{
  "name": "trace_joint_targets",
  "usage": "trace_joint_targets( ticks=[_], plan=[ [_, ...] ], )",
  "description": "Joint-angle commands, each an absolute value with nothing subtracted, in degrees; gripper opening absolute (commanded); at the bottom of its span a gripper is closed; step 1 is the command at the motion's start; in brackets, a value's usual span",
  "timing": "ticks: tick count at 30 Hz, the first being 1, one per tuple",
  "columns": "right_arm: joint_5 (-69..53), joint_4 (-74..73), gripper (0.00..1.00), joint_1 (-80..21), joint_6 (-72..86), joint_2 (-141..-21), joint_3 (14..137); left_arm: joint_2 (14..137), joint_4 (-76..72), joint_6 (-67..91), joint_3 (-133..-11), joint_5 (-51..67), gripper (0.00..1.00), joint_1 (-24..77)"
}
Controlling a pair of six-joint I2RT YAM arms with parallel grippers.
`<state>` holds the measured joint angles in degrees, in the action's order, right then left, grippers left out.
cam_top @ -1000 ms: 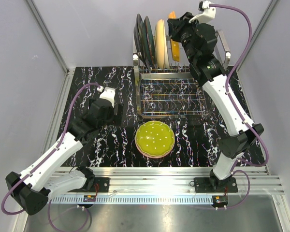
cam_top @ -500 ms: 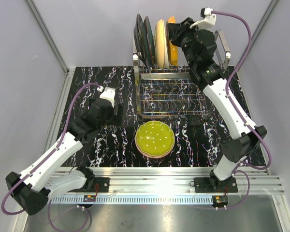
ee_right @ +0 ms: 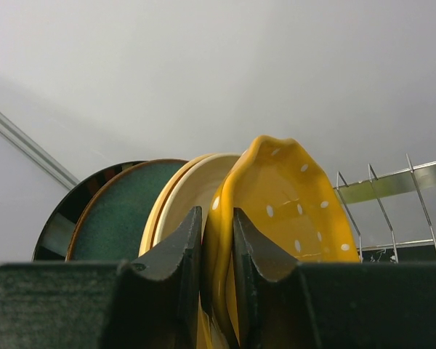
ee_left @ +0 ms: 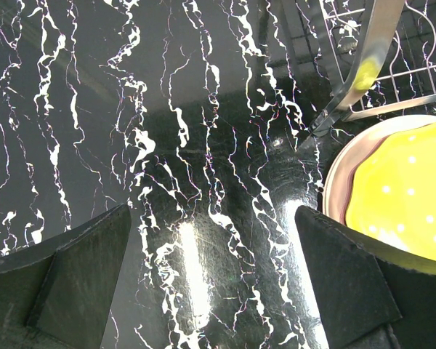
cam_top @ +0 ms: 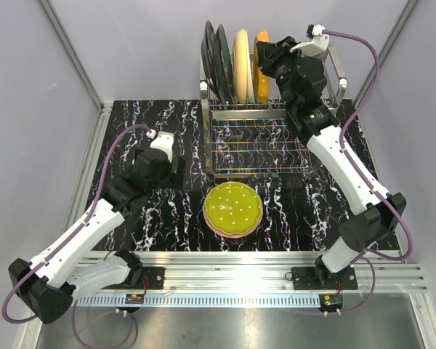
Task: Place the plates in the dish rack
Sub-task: Insert the plate into the dish rack, then grab a plate with the right arm
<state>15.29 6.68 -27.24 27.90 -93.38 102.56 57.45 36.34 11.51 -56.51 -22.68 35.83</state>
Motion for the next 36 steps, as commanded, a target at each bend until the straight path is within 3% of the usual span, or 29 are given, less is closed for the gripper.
trace_joint_targets(
  ticks=[1,5,11,27,36],
  plan=[
    [16.26,13.45,0.14,-27.25,27.86,-87.63,102.75,57.13,33.84,11.34,-56.43,-22.06,0.99,35.60],
    [16.26,13.36,0.28,-27.25,28.12,-87.19,100.21,56.87,33.93,11.34,-56.43,-22.06,0.99,35.60],
    [16.61,13.45,0.30,-27.25,28.56,-86.13,97.65,56.78,33.93,11.42,-56.34,-21.80,0.99,35.60],
    [14.94,10.46,0.54,-27.25,29.09,-87.19,98.08,56.25,34.01,11.43,-56.16,-21.62,0.99,35.60],
    [13.36,6.07,0.76,-27.33,26.11,-84.12,100.64,56.07,34.01,11.34,-56.16,-21.97,0.99,35.60]
  ],
)
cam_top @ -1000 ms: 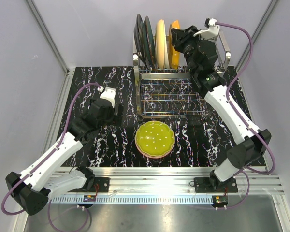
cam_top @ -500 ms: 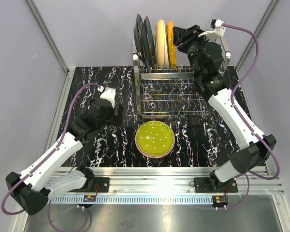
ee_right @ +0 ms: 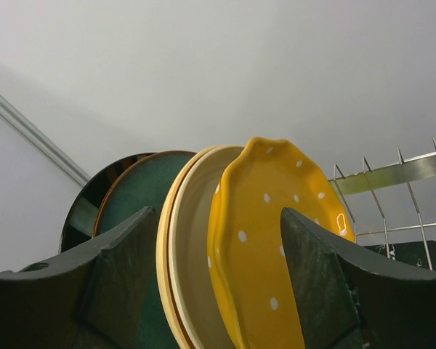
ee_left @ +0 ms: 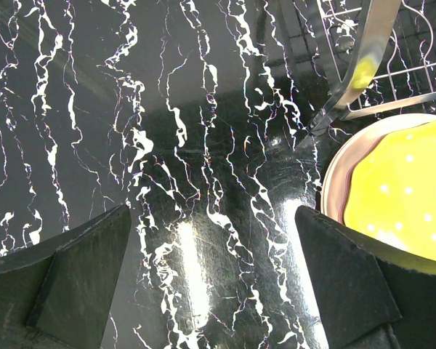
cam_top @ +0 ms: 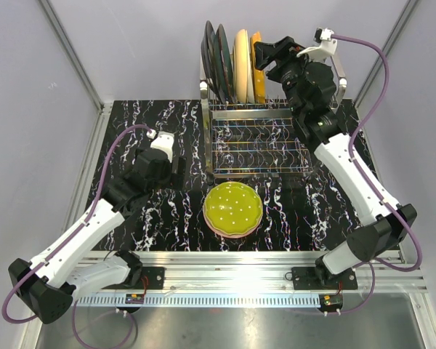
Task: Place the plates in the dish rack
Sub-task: Grab a plate with the right arm
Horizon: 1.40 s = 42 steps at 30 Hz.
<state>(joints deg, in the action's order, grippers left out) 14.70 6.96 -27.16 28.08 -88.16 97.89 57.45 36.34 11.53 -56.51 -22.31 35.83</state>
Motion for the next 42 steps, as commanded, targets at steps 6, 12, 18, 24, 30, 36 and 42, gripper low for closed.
trace_joint_targets(
  ticks=[6,12,18,24,30,36,42],
  plan=[
    [10.46,3.61,0.78,-27.42,22.15,-76.12,97.65,55.99,33.92,11.25,-56.07,-21.97,0.99,35.60],
    [0.20,-2.81,0.71,-27.33,21.01,-67.86,93.44,56.86,33.40,11.34,-55.81,-20.92,0.99,35.42],
    [-15.46,-5.35,0.60,-30.91,18.39,-56.97,77.19,58.36,33.92,12.04,-56.16,-22.76,0.99,35.07],
    [-8.62,-13.01,0.58,-42.08,14.67,-47.47,65.32,56.61,33.49,12.57,-55.90,-26.00,0.99,33.49],
    [-11.86,-11.34,0.56,-44.20,21.78,-40.08,48.02,54.49,33.14,12.48,-55.28,-29.88,0.99,33.40],
    [-4.24,-6.95,0.55,-53.69,25.40,-44.99,39.30,54.67,33.66,12.74,-55.63,-30.85,0.99,33.31],
    [8.52,-5.28,0.55,-58.71,26.63,-56.49,40.34,53.62,33.84,13.27,-55.46,-30.50,0.99,33.31]
  ],
)
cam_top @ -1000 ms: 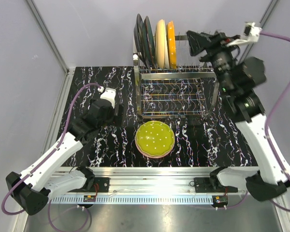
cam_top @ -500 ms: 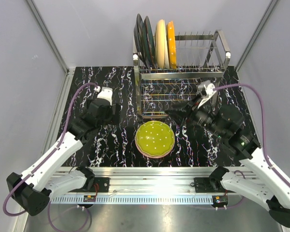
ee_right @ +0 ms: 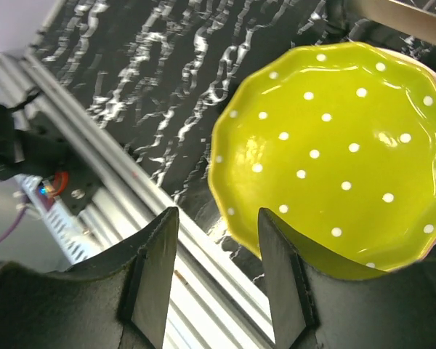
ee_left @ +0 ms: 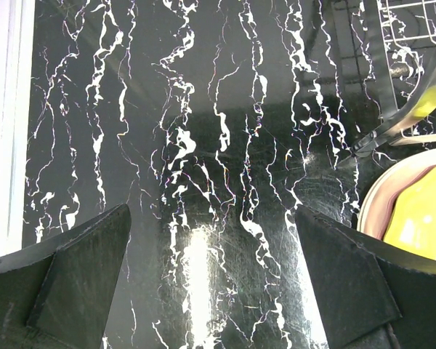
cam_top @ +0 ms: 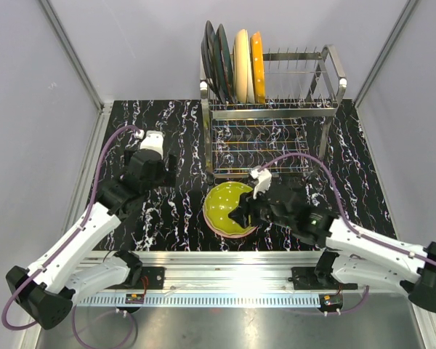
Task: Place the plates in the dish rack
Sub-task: Grab a plate with the right arm
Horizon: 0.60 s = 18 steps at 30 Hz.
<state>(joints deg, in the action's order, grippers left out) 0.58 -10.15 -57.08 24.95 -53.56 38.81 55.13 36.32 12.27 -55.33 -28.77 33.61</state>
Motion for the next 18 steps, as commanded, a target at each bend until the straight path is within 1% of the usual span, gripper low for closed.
trace_joint_targets(
  ticks=[1,10,12,13,14,18],
  plan=[
    [10.00,-4.84,0.55,-59.15,26.46,-57.56,40.52,53.35,34.01,13.36,-55.46,-30.41,0.99,33.31],
    [15.90,-1.32,0.61,-60.99,26.98,-67.84,43.15,51.77,34.28,14.41,-55.63,-28.48,0.99,33.31],
    [16.61,-0.53,0.63,-61.17,27.16,-70.73,44.03,51.16,34.10,14.59,-55.55,-28.04,0.99,33.31],
    [15.39,-0.44,0.69,-61.35,26.98,-71.71,44.29,51.07,33.84,14.59,-55.29,-27.86,0.99,33.31],
    [14.51,1.74,0.77,-61.61,26.11,-72.76,44.64,50.80,33.92,14.68,-55.20,-27.86,0.99,33.31],
    [16.08,2.90,0.75,-62.75,26.37,-78.73,47.45,51.24,33.75,14.85,-55.28,-27.07,0.99,33.31]
  ],
)
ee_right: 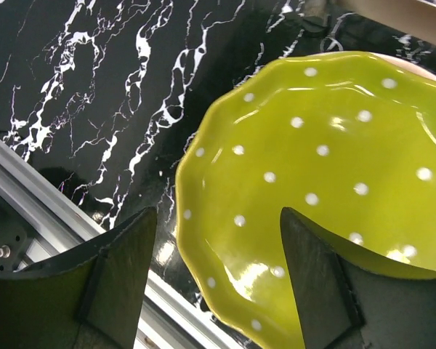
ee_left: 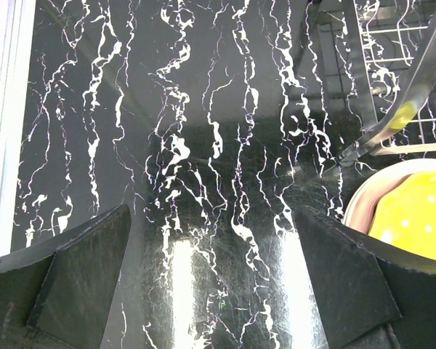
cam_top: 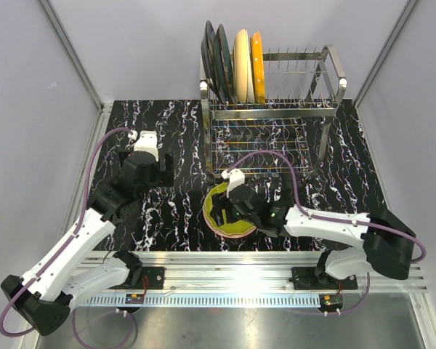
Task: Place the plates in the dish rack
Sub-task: Grab a plate with the right arm
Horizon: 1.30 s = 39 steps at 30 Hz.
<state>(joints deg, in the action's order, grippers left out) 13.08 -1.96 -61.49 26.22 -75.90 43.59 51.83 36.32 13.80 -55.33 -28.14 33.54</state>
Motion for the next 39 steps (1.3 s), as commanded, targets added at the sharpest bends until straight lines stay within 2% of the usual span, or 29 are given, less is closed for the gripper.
trace_joint_targets(
  ticks=[1,8,24,30,39],
  plan=[
    [16.00,3.42,0.75,-63.01,26.37,-79.45,47.72,51.41,33.92,14.94,-55.37,-26.90,0.99,33.31],
    [18.01,2.73,0.71,-65.83,26.11,-86.30,52.37,52.21,34.01,15.12,-55.72,-25.58,0.99,33.31],
    [36.64,-18.01,0.52,-73.39,30.67,-98.26,66.00,52.12,34.19,15.29,-55.72,-24.61,0.99,33.31],
    [36.39,-18.28,0.45,-73.65,31.90,-98.35,65.21,52.12,34.19,15.29,-55.81,-24.17,0.99,33.40],
    [35.25,-18.63,0.41,-74.70,32.26,-100.19,65.83,51.94,34.10,15.29,-55.72,-24.08,0.99,33.40]
  ],
)
